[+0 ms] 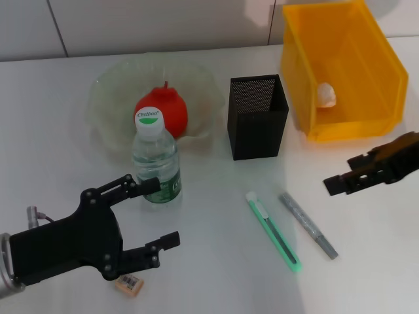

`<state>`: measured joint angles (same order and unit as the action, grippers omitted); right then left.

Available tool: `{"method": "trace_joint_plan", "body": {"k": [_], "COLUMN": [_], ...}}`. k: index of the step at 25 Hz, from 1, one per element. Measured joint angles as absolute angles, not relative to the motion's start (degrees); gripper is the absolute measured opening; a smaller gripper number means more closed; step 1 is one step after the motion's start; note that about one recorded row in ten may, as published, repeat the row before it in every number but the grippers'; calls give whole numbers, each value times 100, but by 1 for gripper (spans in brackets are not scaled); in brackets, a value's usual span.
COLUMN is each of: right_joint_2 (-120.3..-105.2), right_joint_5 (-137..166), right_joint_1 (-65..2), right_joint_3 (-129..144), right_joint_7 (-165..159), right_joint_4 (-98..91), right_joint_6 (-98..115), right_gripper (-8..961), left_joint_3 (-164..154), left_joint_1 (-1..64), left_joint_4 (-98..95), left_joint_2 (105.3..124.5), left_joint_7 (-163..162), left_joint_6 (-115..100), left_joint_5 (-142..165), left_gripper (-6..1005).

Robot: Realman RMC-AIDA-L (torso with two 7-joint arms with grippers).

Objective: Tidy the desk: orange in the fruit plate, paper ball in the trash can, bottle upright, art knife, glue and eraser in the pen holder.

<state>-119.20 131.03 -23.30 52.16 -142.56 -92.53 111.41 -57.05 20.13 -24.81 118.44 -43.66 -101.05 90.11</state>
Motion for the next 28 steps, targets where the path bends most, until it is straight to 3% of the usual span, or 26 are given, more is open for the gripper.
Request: {"method": "trace_joint_plan", "body": {"k": [14, 28], "right_joint_2": [-11940, -11991], "right_joint_5": [14414, 14375], "right_joint_1": [-2964, -3170], "right_joint_3": [8267, 8736], "right_joint_7": [-16773, -16951], "right_joint_4": [-9055, -8039], "right_joint_6": [9687, 8704], "right_gripper": [810, 779], "left_joint_3": [-5725, -5732], "left_joint_1": [2155, 2204], "left_joint_4": [-2270, -2238], "left_joint_2": [11830, 11837], "left_joint_7": [-4555, -4538], "left_joint_6": [-9933, -9931], "left_joint_5": [9053, 9053], "left_gripper": [800, 800]}}
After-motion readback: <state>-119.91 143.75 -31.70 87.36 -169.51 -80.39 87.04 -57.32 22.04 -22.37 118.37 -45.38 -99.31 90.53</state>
